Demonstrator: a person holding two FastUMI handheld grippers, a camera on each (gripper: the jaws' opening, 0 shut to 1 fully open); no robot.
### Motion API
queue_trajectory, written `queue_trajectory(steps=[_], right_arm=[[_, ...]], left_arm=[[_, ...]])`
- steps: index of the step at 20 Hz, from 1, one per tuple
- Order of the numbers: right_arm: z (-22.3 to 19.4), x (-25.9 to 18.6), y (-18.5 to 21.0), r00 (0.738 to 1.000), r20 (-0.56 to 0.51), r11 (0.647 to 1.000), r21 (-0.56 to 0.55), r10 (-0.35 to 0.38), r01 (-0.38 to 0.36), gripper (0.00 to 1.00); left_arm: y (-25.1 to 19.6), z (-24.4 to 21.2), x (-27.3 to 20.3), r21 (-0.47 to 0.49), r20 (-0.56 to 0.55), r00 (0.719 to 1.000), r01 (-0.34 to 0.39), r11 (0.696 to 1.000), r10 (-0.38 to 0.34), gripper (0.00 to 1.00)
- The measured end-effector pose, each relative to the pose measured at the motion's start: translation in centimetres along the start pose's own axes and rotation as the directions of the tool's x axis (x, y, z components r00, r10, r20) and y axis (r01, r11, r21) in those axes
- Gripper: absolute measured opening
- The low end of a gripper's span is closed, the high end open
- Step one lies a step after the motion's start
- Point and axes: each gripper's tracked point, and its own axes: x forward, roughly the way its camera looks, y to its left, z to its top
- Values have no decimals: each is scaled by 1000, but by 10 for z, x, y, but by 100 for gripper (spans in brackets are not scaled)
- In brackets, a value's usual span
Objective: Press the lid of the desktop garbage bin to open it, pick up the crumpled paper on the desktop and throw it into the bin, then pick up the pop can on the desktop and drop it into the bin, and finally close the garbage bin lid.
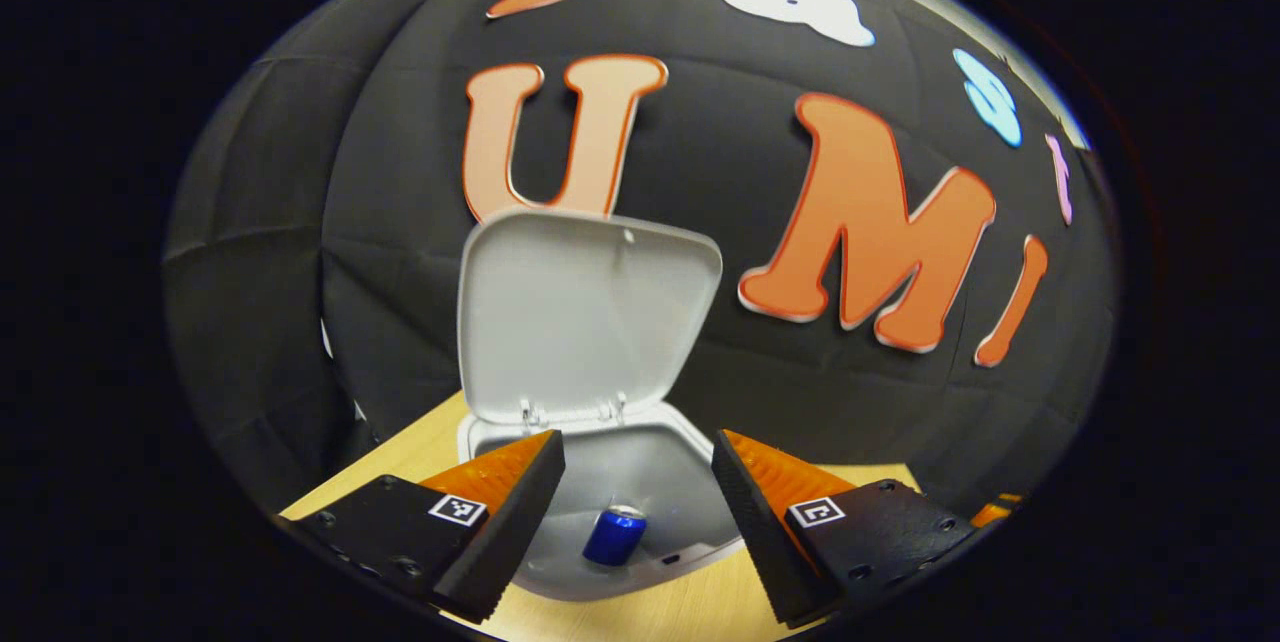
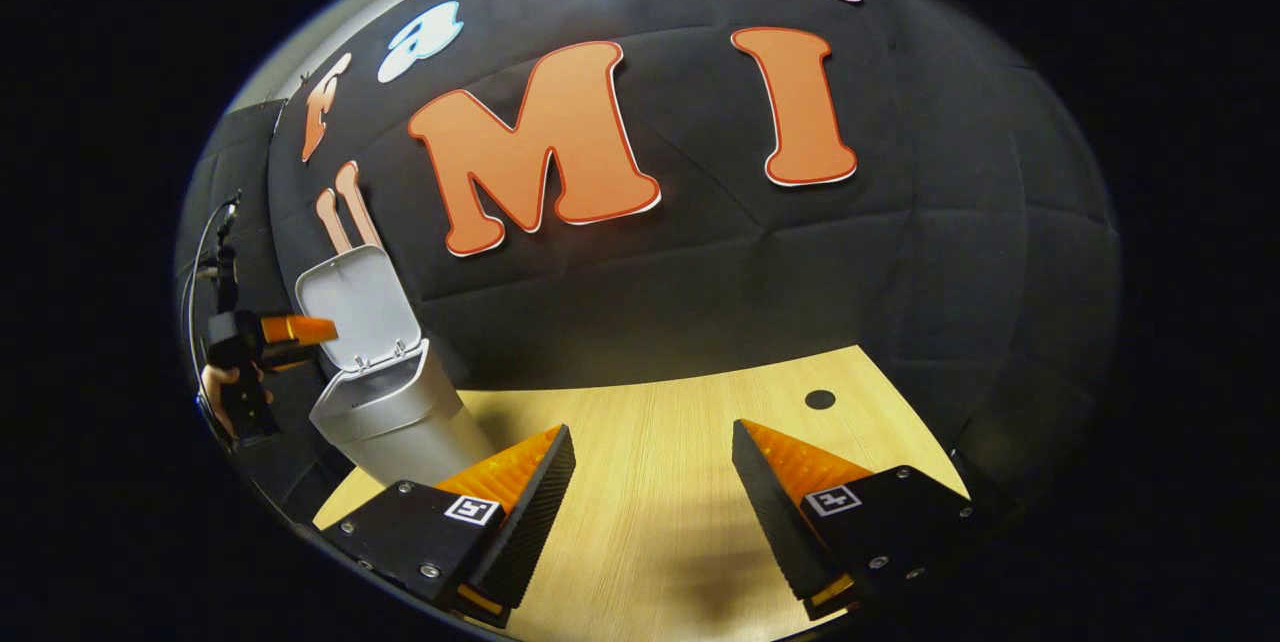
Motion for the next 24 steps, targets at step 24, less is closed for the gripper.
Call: queue_trajectory(steps=[24], right_arm=[[6,8,-16,1000,4,998,69,0,0,95]], left_arm=[[17,75,64,160,0,998,-68,985,69,95]])
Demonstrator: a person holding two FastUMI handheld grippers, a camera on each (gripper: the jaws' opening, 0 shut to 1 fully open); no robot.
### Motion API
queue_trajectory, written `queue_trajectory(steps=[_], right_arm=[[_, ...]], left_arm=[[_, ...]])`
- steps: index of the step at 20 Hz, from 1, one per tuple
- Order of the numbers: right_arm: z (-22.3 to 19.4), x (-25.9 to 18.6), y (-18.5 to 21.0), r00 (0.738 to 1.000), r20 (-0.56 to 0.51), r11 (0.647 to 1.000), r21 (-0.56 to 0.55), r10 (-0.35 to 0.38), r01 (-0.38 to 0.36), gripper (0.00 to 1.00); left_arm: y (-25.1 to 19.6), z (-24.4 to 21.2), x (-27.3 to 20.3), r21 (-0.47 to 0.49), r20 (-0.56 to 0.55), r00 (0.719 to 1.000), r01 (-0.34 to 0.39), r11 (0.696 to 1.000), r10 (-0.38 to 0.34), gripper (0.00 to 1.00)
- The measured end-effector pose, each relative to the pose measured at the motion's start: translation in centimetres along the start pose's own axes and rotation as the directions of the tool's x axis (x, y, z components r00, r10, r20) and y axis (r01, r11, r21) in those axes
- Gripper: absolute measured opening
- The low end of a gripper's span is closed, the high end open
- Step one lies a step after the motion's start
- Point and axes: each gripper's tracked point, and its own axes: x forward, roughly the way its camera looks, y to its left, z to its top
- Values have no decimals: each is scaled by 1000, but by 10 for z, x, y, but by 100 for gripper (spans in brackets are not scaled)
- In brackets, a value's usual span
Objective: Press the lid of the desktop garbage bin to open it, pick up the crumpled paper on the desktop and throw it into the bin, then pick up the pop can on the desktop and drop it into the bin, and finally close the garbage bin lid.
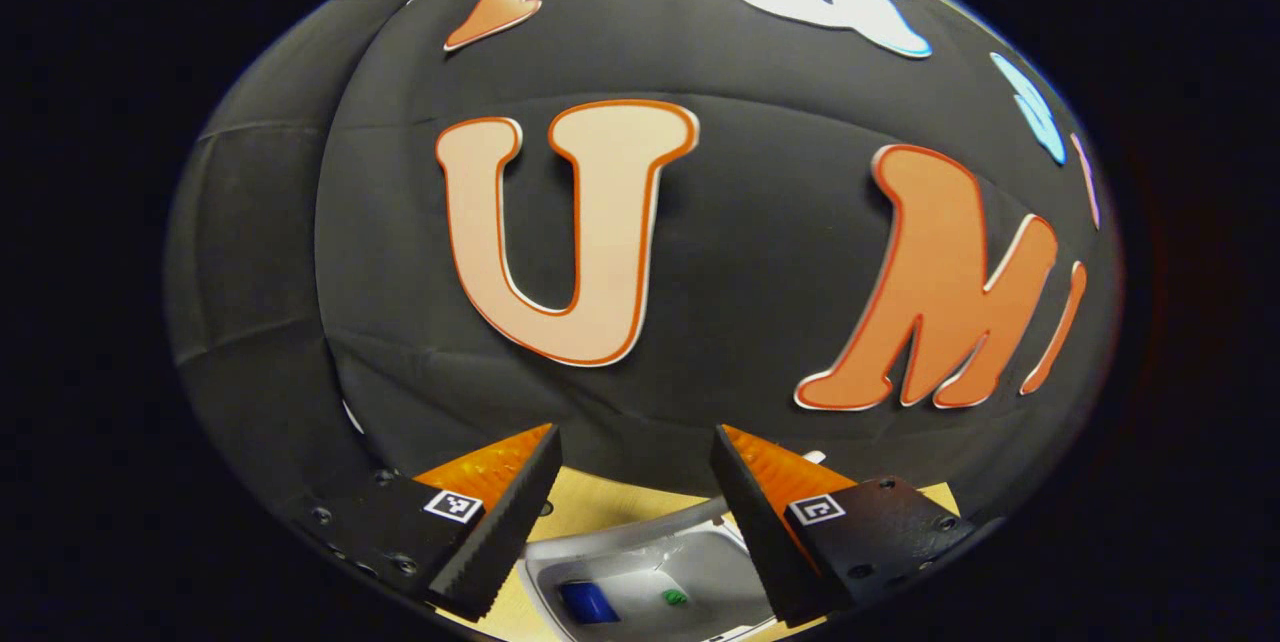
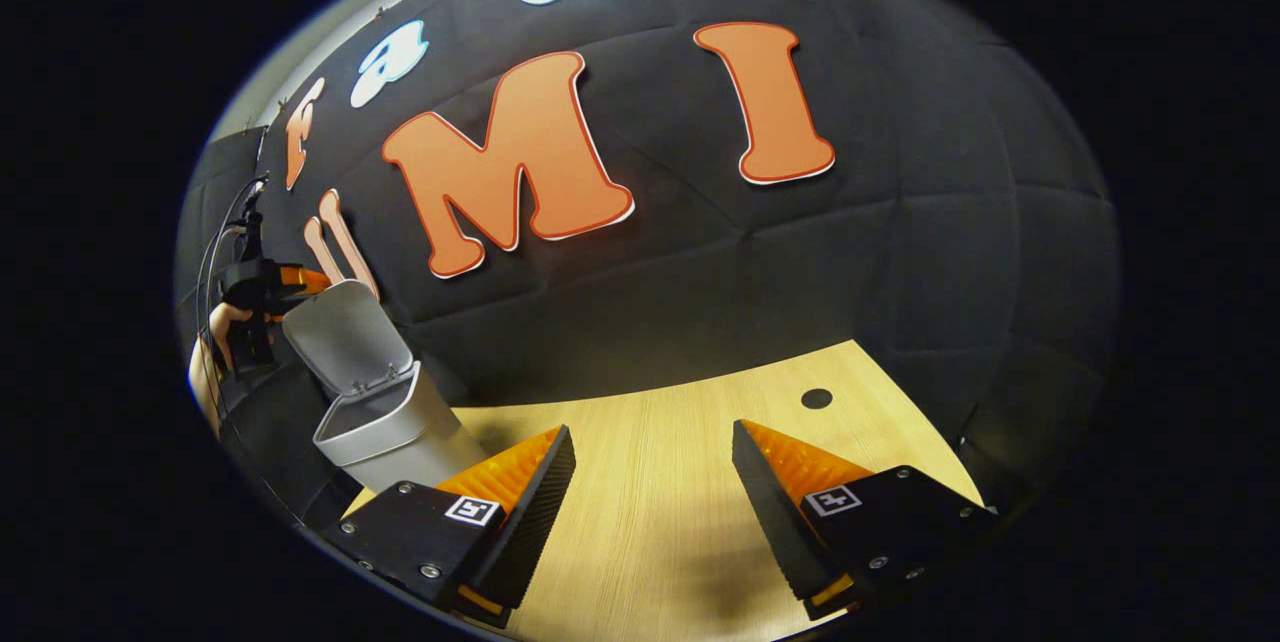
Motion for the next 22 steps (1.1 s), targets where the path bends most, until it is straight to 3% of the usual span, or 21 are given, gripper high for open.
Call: queue_trajectory(steps=[5,7,8,14,18,19,21,22], right_arm=[[1,-1,22,997,3,997,3,76,-76,95],[-2,-5,23,996,-9,996,-3,90,-90,95],[-2,-7,21,996,-12,996,-8,91,-92,95],[0,-19,4,996,-17,996,-9,88,-88,95],[1,-20,-1,996,-20,996,10,89,-89,95],[1,-20,0,996,-19,996,9,89,-89,95],[-2,-20,-1,995,-25,995,1,95,-95,95],[-4,-20,-2,995,-31,996,-5,92,-92,95]], left_arm=[[-23,-62,-42,30,81,997,-11,1000,8,94],[-28,-93,-52,40,65,997,-36,999,33,91],[-30,-106,-56,42,52,998,-43,998,41,95],[-39,-193,-62,143,-104,991,-69,987,85,95],[-42,-192,-61,224,-45,991,-116,968,129,96],[-41,-194,-56,218,-27,992,-111,970,120,95],[-45,-193,-55,110,37,996,-79,991,76,96],[-45,-191,-55,136,46,997,-68,988,62,95]])
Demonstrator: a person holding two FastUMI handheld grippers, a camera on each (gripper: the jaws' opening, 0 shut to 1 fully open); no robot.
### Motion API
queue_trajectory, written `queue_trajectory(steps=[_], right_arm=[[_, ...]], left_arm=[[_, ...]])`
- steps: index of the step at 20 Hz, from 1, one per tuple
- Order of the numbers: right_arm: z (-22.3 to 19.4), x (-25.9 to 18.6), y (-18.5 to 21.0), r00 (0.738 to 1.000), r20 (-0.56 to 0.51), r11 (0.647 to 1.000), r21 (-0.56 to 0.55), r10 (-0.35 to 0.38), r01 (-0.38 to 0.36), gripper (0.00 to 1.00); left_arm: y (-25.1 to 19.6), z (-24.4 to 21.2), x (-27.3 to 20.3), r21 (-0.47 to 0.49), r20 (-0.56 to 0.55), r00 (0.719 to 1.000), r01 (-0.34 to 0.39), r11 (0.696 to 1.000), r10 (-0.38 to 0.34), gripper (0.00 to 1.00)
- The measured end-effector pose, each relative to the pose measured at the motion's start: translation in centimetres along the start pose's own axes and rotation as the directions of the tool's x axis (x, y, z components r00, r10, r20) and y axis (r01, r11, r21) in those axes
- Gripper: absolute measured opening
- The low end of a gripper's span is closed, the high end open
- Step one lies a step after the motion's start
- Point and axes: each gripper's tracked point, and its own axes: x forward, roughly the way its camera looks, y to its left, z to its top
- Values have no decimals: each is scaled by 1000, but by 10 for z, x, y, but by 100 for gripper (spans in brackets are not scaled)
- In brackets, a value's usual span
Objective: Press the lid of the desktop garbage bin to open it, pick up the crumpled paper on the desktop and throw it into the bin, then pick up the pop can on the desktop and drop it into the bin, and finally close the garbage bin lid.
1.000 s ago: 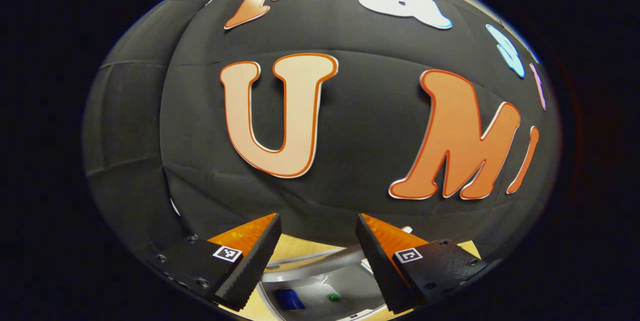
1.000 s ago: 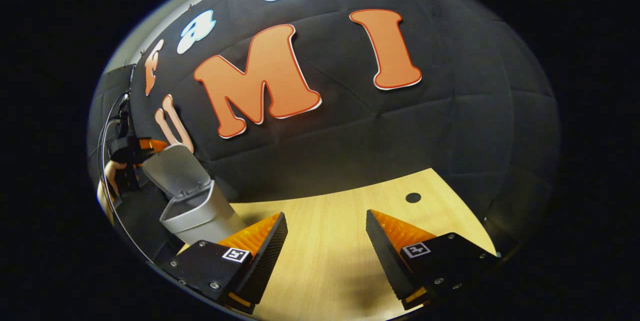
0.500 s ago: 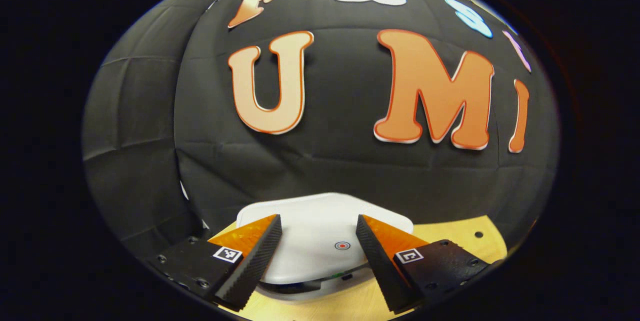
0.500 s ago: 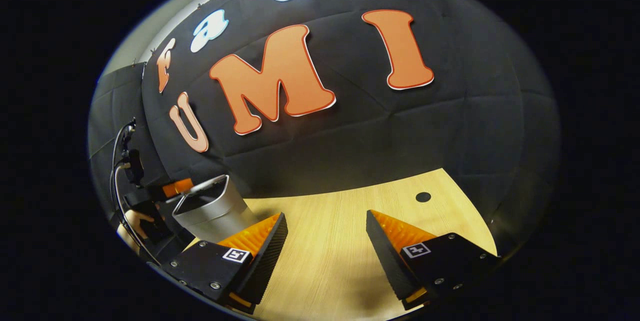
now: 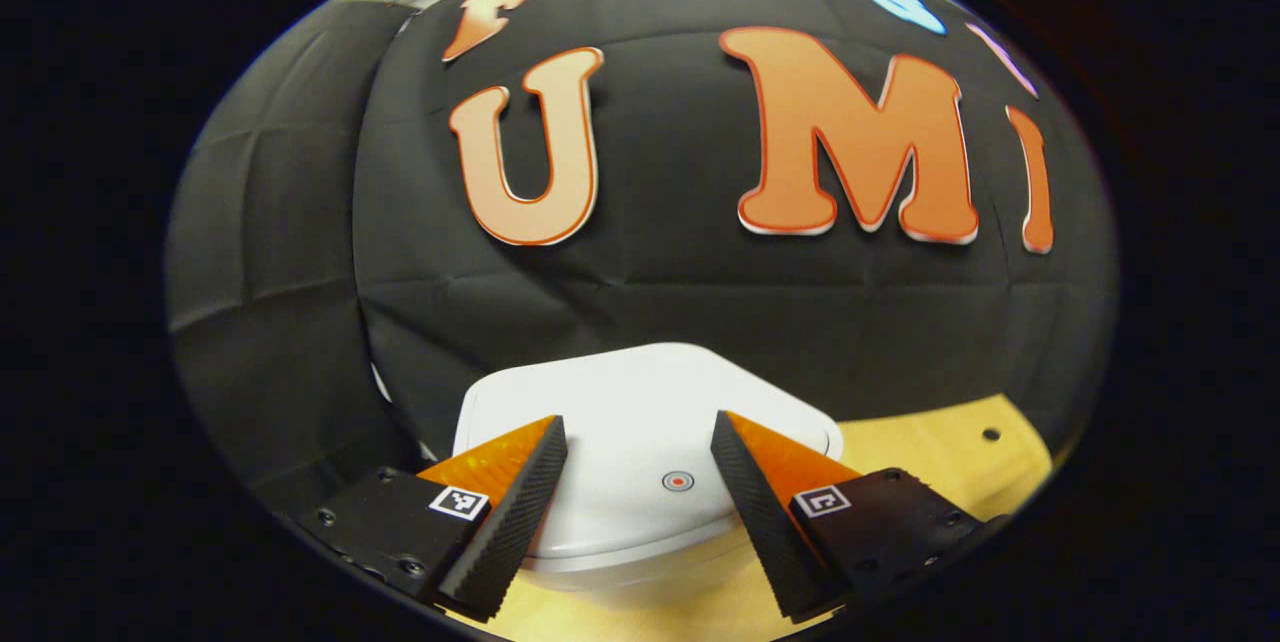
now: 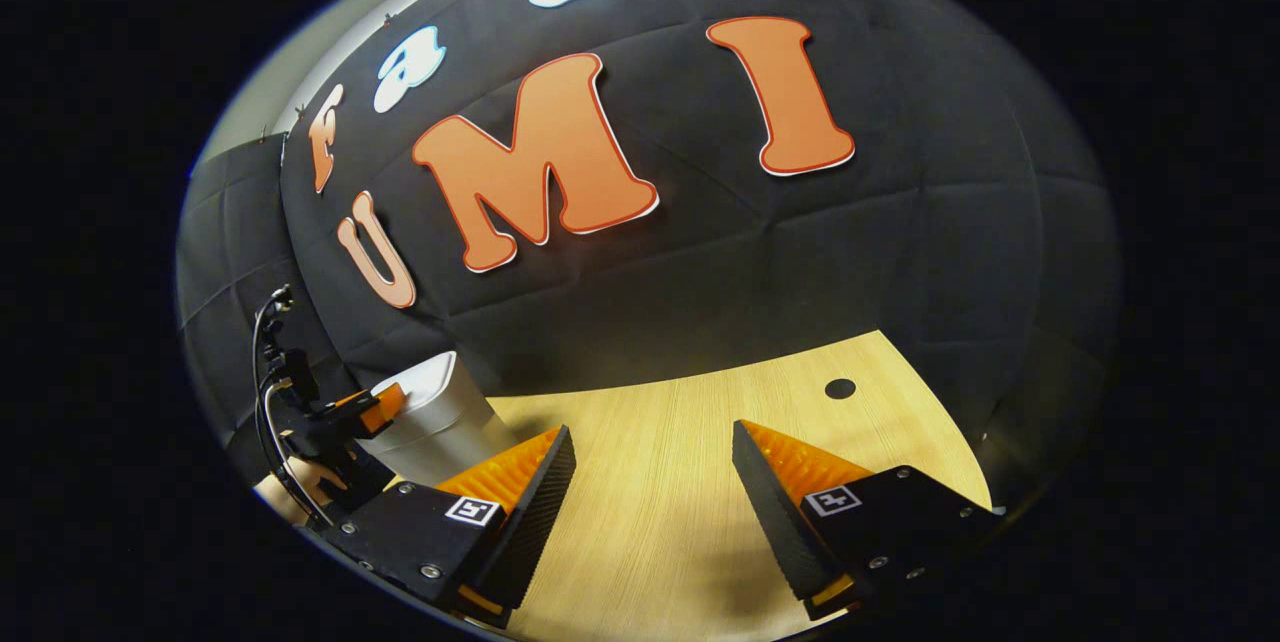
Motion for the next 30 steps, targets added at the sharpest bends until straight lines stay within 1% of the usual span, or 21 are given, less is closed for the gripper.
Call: queue_trajectory(steps=[2,5,7,8,12,14,16,17,18,20,21,23,24,26,30], right_arm=[[-3,3,-2,1000,-11,1000,4,-3,3,95],[1,7,4,1000,-7,1000,27,9,-9,95],[4,8,9,1000,1,1000,11,5,-5,95],[5,7,10,1000,8,1000,2,-2,2,95],[15,4,18,998,57,999,-24,-31,33,95],[20,-1,21,994,89,996,-60,-57,63,94],[23,-7,23,989,124,990,-98,-84,96,94],[23,-10,23,985,140,986,-117,-101,118,94],[25,-15,22,980,161,981,-135,-119,142,94],[29,-22,22,966,211,969,-164,-146,183,94],[30,-26,23,962,226,967,-167,-154,194,94],[28,-28,29,960,235,967,-167,-149,191,95],[28,-30,28,958,241,966,-165,-156,198,95],[27,-33,31,957,245,966,-162,-156,199,95],[27,-37,37,956,249,967,-161,-156,200,95]], left_arm=[[2,5,0,31,19,1000,-1,1000,0,94],[-1,9,-2,67,17,1000,9,998,-10,93],[-12,13,-6,64,18,999,48,997,-50,94],[-20,19,-12,57,26,997,67,996,-69,93],[-59,41,-46,-19,60,985,165,986,-164,93],[-83,48,-66,-78,68,972,230,970,-225,93],[-99,46,-85,-132,61,962,272,953,-266,93],[-104,44,-93,-153,55,960,280,948,-274,93],[-103,41,-100,-149,49,963,271,951,-266,93],[-99,40,-116,-131,69,971,237,963,-230,93],[-100,39,-122,-130,78,970,238,962,-230,94],[-107,33,-131,-120,74,964,264,957,-257,95],[-107,30,-132,-122,68,964,265,957,-258,94],[-107,32,-135,-147,70,959,281,948,-273,95],[-96,29,-136,-135,55,963,271,953,-266,95]])
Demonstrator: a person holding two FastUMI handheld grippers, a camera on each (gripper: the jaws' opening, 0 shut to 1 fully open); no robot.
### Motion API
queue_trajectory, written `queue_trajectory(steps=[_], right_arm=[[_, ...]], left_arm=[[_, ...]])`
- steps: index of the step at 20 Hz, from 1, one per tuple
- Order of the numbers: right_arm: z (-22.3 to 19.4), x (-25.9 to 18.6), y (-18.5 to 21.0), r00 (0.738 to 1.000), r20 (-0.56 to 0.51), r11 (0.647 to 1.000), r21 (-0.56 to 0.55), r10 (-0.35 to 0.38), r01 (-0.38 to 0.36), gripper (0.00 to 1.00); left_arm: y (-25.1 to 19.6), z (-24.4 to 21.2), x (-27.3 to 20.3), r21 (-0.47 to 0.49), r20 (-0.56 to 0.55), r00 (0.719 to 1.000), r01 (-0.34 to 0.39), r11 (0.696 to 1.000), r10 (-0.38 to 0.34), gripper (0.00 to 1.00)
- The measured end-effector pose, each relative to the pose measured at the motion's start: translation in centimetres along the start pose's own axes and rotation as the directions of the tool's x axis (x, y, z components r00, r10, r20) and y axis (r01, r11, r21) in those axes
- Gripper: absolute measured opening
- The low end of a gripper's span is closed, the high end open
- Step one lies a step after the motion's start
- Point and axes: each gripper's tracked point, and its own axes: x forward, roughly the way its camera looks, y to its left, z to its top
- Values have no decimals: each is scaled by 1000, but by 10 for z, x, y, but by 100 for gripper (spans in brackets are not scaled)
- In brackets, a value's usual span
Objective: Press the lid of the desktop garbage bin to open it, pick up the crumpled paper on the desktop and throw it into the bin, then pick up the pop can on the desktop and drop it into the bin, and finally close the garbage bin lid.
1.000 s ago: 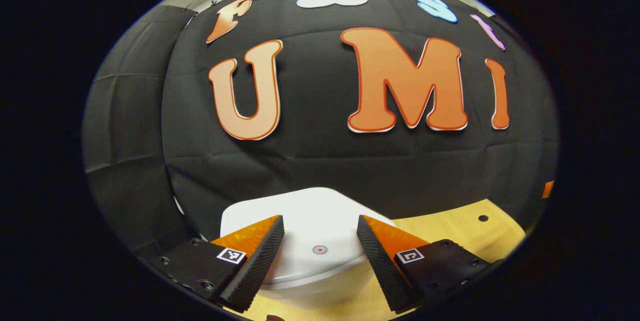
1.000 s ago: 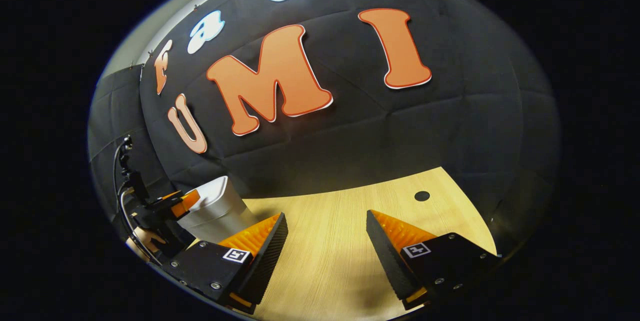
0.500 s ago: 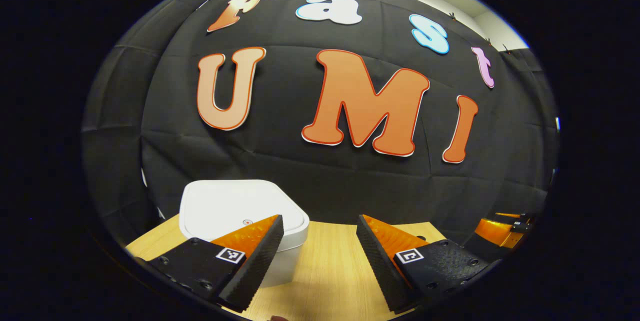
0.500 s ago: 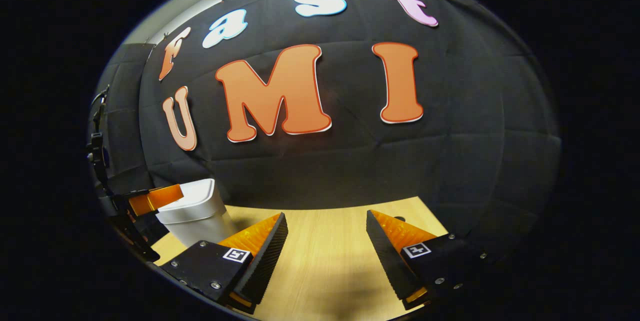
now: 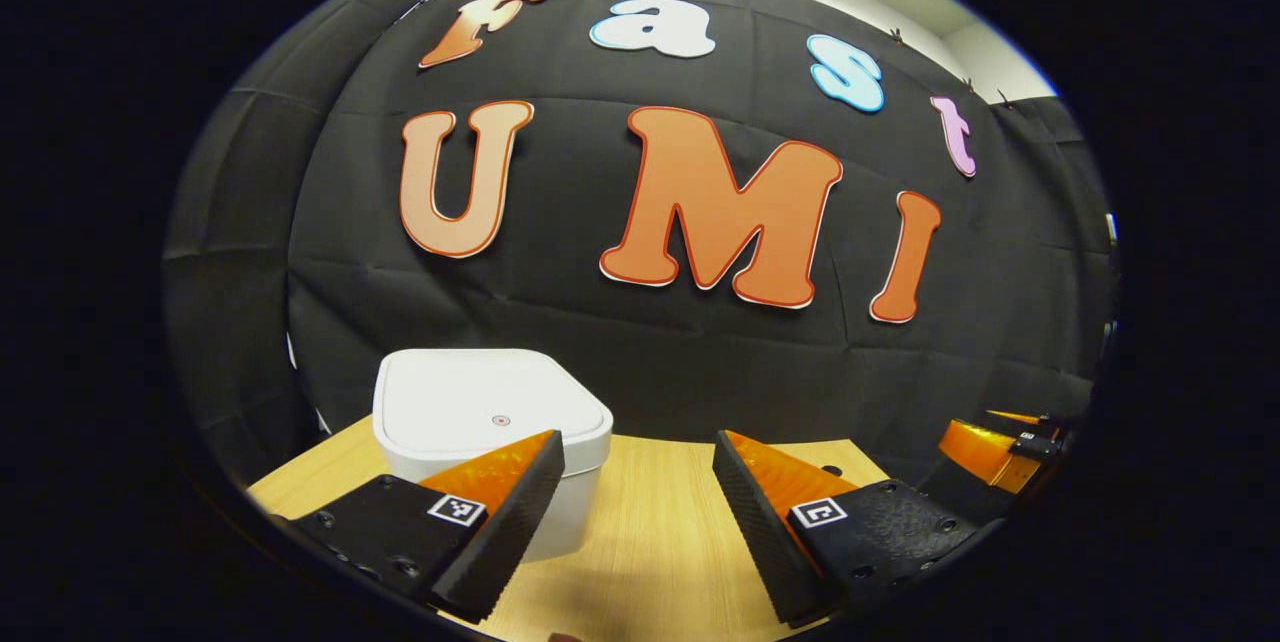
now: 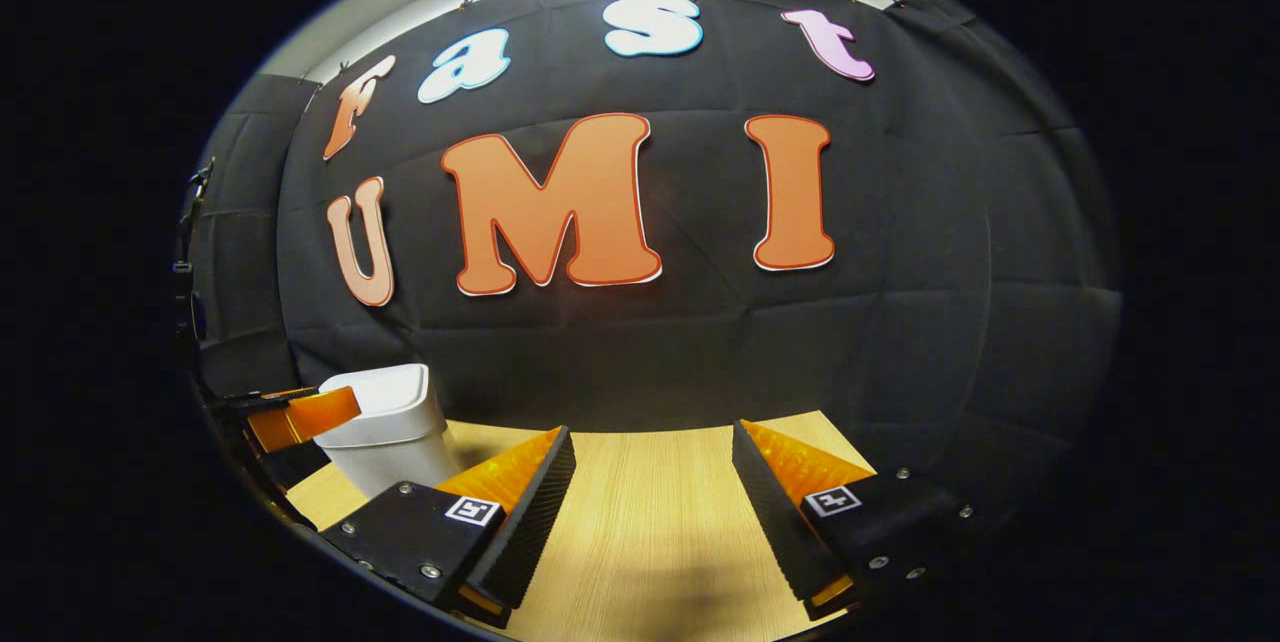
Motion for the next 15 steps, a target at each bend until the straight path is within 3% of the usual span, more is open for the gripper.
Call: queue_trajectory(steps=[15], right_arm=[[3,-5,21,1000,4,999,-22,31,-31,95]], left_arm=[[10,-2,-9,20,-10,1000,5,1000,-5,95]])
